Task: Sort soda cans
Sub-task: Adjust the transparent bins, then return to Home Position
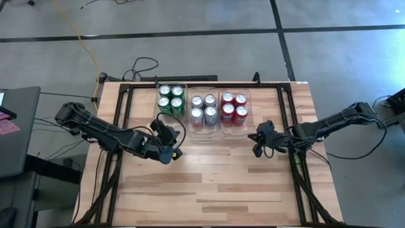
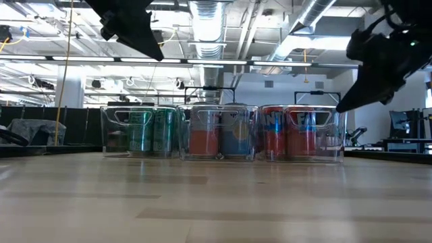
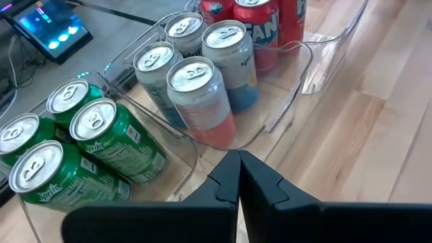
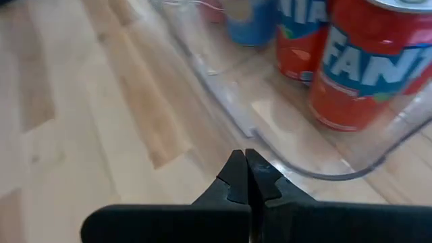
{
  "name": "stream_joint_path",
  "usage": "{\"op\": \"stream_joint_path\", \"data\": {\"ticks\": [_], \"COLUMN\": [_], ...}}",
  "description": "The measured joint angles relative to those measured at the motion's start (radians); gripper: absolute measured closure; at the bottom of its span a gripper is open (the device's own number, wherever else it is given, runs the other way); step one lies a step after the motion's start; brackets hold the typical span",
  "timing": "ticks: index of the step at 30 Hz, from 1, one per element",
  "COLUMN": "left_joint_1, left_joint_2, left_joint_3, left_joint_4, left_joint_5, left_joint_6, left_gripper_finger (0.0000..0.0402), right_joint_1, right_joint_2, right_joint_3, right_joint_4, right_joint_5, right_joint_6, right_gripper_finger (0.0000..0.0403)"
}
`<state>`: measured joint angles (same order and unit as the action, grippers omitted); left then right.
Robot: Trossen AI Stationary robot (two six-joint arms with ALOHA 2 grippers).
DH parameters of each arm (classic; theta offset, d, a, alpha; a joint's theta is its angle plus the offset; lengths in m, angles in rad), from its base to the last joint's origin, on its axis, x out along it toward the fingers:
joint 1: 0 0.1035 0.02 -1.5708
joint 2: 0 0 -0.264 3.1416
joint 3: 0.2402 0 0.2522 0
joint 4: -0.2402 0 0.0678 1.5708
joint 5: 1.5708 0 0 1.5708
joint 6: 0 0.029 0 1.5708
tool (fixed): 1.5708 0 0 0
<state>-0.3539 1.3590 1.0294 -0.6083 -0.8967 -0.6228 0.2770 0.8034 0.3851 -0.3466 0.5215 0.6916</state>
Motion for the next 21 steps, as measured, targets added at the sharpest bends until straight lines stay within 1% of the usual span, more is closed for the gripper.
{"op": "stream_joint_path", "data": {"ticks": [4,10,13,16,18,21], "left_joint_1": [-0.002,-0.002,-0.002,-0.005,-0.013,-0.021], "left_joint_2": [0.0,0.0,0.0,0.0,-0.008,-0.046], "left_joint_3": [0.0,0.0,0.0,0.0,0.0,0.0], "left_joint_4": [-0.004,-0.005,-0.005,-0.005,-0.007,-0.007], "left_joint_5": [0.0,-0.003,-0.003,-0.005,-0.024,-0.044], "left_joint_6": [-0.003,-0.003,-0.003,-0.006,-0.006,0.019], "left_gripper_finger": [0.0401,0.0401,0.0401,0.0401,0.0401,0.0401], "right_joint_1": [-0.053,-0.112,-0.126,-0.102,-0.072,-0.026], "right_joint_2": [0.022,0.02,0.02,0.02,0.02,0.01], "right_joint_3": [0.0,0.0,0.0,0.0,0.008,0.05], "right_joint_4": [0.008,0.027,0.052,0.056,0.06,0.076], "right_joint_5": [-0.001,-0.004,-0.035,-0.072,-0.072,-0.073], "right_joint_6": [-0.018,-0.077,-0.089,-0.079,-0.075,-0.14], "right_gripper_finger": [0.0403,0.0403,0.0403,0.0403,0.0403,0.0401]}}
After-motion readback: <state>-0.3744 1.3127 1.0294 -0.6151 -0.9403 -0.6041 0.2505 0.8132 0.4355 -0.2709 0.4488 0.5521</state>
